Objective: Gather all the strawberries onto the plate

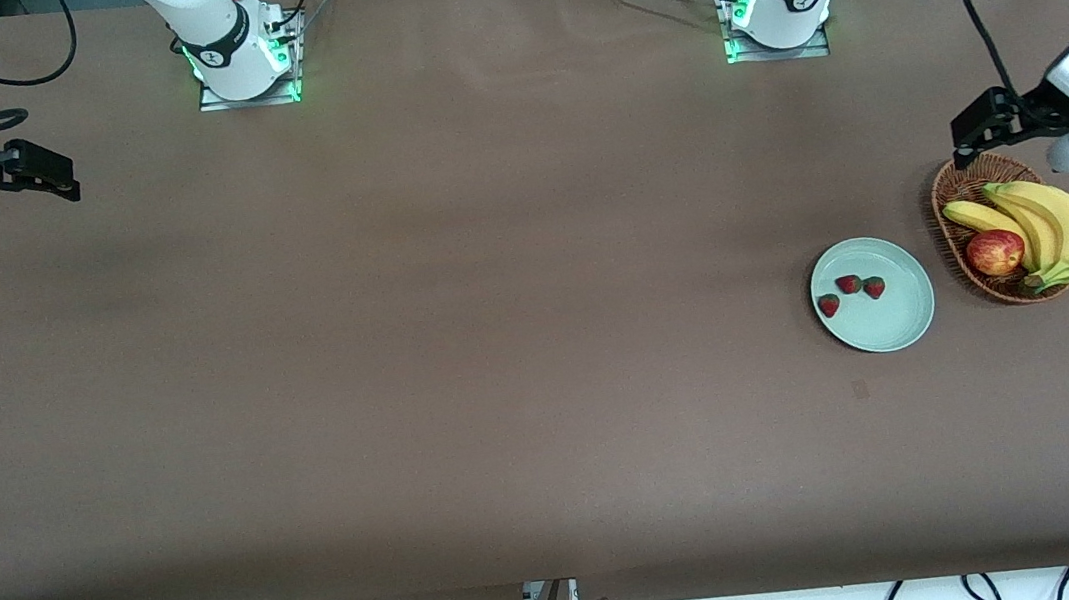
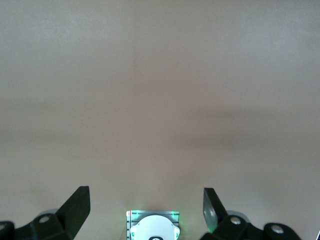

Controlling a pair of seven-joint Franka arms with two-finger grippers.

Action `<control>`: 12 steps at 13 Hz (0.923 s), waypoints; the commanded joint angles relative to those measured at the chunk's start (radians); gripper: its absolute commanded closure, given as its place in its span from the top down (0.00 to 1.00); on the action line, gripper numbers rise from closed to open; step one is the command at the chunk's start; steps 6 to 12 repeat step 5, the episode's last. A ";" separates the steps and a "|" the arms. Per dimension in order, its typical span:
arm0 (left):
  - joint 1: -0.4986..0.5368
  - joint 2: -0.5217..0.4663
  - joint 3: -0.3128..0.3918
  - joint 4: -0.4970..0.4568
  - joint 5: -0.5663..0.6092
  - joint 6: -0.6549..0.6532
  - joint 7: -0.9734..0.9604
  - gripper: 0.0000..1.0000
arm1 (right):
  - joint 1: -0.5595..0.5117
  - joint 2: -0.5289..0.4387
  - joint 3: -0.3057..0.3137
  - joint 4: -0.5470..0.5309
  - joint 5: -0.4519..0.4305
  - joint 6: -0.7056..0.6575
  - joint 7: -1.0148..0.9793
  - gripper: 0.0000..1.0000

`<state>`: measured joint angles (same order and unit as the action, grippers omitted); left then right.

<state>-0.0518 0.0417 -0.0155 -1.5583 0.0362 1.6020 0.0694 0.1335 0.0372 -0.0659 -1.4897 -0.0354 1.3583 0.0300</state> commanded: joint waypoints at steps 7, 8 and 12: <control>-0.010 -0.069 0.012 -0.098 -0.015 -0.019 -0.008 1.00 | -0.002 0.000 0.003 0.002 0.005 0.002 -0.009 1.00; -0.010 -0.069 0.012 -0.098 -0.015 -0.019 -0.008 1.00 | -0.002 0.000 0.003 0.002 0.005 0.002 -0.009 1.00; -0.010 -0.069 0.012 -0.098 -0.015 -0.019 -0.008 1.00 | -0.002 0.000 0.003 0.002 0.005 0.002 -0.009 1.00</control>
